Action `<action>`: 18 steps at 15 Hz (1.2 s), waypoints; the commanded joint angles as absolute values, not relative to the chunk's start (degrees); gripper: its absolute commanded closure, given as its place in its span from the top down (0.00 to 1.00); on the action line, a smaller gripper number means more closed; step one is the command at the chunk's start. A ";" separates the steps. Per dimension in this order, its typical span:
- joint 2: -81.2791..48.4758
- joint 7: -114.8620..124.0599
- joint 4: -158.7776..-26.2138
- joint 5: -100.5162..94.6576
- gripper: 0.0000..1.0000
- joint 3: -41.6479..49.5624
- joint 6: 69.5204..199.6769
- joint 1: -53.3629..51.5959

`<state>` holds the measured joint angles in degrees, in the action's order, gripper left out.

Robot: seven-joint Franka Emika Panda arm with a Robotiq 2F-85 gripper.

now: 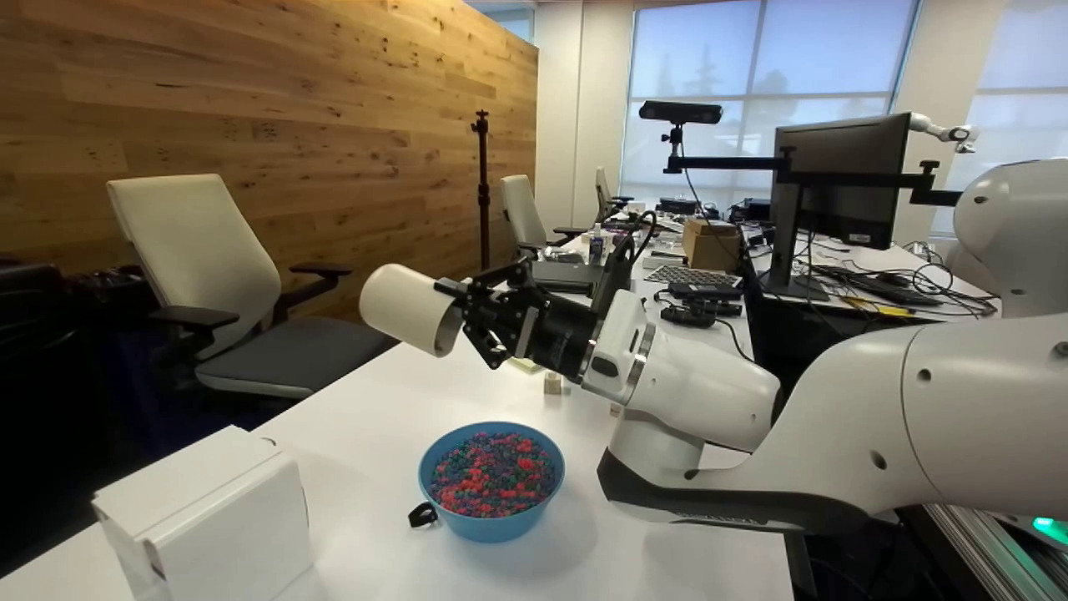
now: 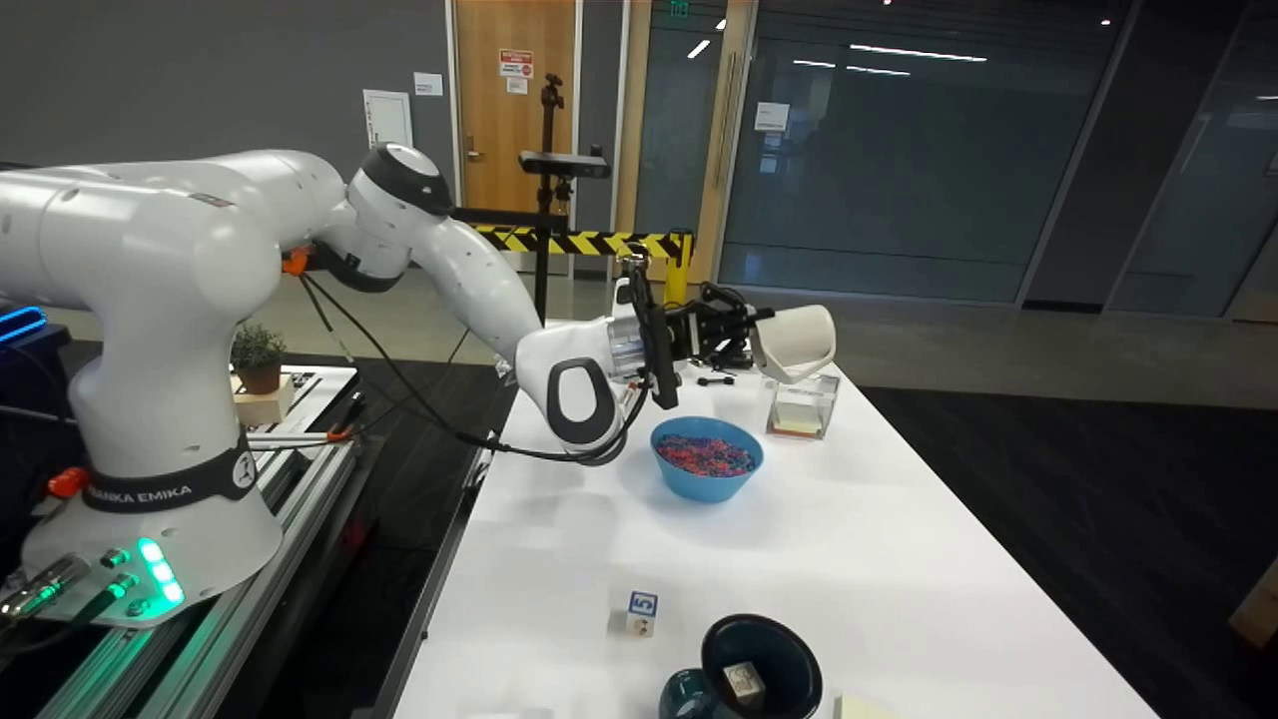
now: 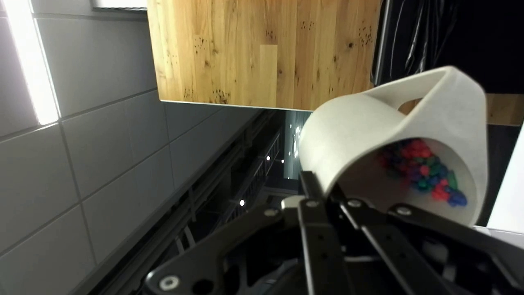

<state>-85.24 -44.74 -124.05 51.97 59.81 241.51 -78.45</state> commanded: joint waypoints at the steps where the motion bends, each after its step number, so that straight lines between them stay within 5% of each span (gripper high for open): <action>1: -85.24 -47.80 -122.73 54.97 0.01 60.52 242.92 -78.40; 18: -85.20 -48.29 -124.31 50.98 0.01 58.74 242.97 -77.25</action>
<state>-85.26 -46.37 -123.97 51.66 58.61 241.51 -77.33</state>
